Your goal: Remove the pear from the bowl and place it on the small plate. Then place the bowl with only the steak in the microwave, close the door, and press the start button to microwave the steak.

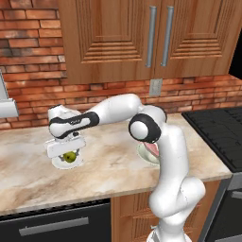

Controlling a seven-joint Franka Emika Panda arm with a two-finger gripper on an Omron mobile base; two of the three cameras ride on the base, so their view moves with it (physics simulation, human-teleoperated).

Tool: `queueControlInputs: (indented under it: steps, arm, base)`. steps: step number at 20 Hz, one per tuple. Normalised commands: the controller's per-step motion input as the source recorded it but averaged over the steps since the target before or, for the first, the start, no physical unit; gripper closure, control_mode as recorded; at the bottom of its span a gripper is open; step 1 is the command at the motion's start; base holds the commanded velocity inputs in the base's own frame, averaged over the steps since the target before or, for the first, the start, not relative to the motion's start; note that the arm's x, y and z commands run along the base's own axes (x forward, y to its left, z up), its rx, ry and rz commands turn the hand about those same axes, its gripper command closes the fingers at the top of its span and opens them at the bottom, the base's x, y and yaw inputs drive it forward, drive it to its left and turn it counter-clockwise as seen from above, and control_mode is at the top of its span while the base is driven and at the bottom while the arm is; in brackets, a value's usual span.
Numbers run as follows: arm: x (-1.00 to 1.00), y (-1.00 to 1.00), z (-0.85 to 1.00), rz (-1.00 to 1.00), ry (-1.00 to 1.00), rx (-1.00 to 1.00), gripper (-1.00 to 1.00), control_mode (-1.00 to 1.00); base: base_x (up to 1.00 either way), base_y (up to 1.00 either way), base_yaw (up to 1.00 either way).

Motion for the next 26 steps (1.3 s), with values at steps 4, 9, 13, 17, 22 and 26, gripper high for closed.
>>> queueControlInputs:
  steps: [4, 9, 13, 17, 22, 26]
  arm:
    - [0.30, 0.00, -0.30, 0.00, 0.09, 0.00, 1.00, -1.00]
    - [0.17, 0.00, -0.22, 0.00, 0.05, 0.00, 1.00, -1.00]
    - [0.00, 0.00, -0.05, -0.01, -0.01, 0.00, -1.00, -1.00]
    - [0.00, -0.07, 0.00, -0.02, -0.02, 0.00, -1.00, -1.00]
    - [0.00, -0.15, 0.00, -0.03, -0.05, 0.01, -1.00, -1.00]
    - [-0.06, -0.16, 0.00, -0.06, -0.08, 0.02, -1.00, -1.00]
  base:
    - [0.00, 0.00, 0.00]
    - [0.00, 0.00, 0.00]
    - [0.00, 0.00, 0.00]
    - [0.00, 0.00, 0.00]
    - [0.00, 0.00, 0.00]
    - [0.00, 0.00, 0.00]
